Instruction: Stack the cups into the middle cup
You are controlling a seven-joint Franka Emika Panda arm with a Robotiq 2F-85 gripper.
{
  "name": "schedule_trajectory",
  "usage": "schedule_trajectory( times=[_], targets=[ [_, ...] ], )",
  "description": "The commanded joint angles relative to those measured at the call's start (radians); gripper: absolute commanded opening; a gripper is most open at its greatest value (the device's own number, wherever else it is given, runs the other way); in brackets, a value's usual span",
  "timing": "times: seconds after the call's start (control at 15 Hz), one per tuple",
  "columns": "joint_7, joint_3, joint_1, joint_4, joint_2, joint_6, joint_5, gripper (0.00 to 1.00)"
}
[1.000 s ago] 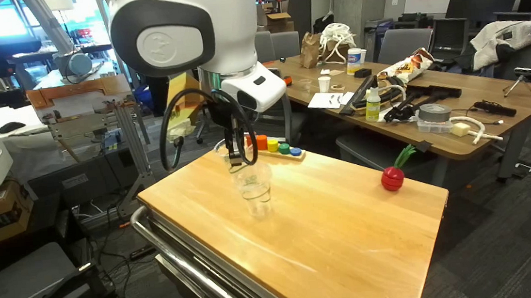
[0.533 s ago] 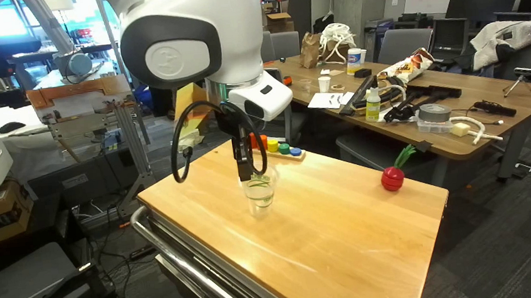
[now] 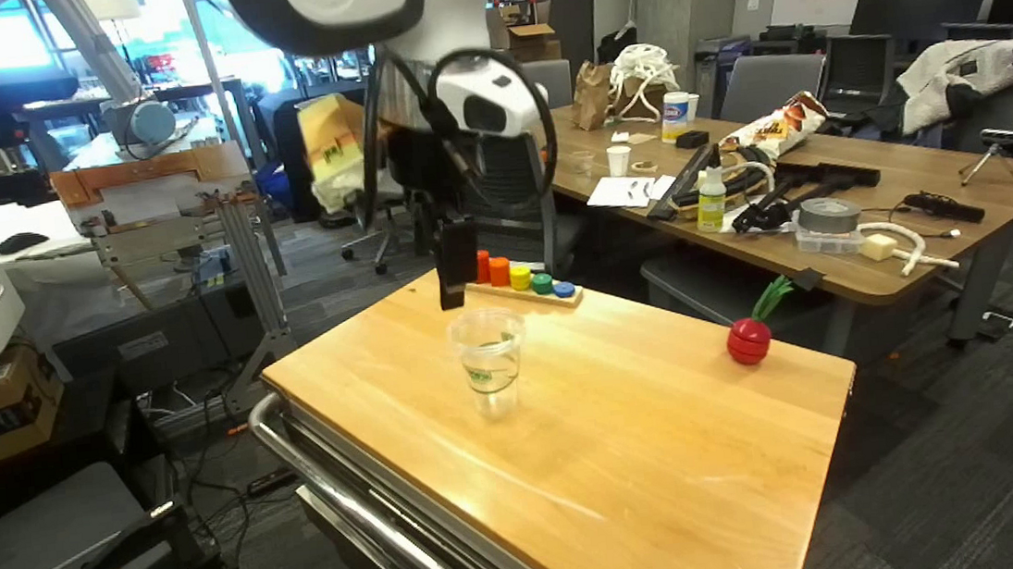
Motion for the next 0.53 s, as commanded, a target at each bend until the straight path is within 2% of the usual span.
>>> schedule_trajectory(
  times=[0.0,0.2,0.33,0.4,0.47],
  targets=[
    [-0.062,0.016,0.017,0.027,-0.182,-0.219,-0.074,1.0],
    [-0.104,0.033,0.037,0.081,-0.287,-0.365,-0.086,1.0],
    [-0.154,0.032,0.058,0.12,-0.343,-0.462,-0.053,1.0],
    [-0.105,0.035,0.04,0.093,-0.285,-0.386,-0.067,1.0],
    [-0.116,0.037,0.048,0.107,-0.315,-0.423,-0.066,1.0]
  ],
)
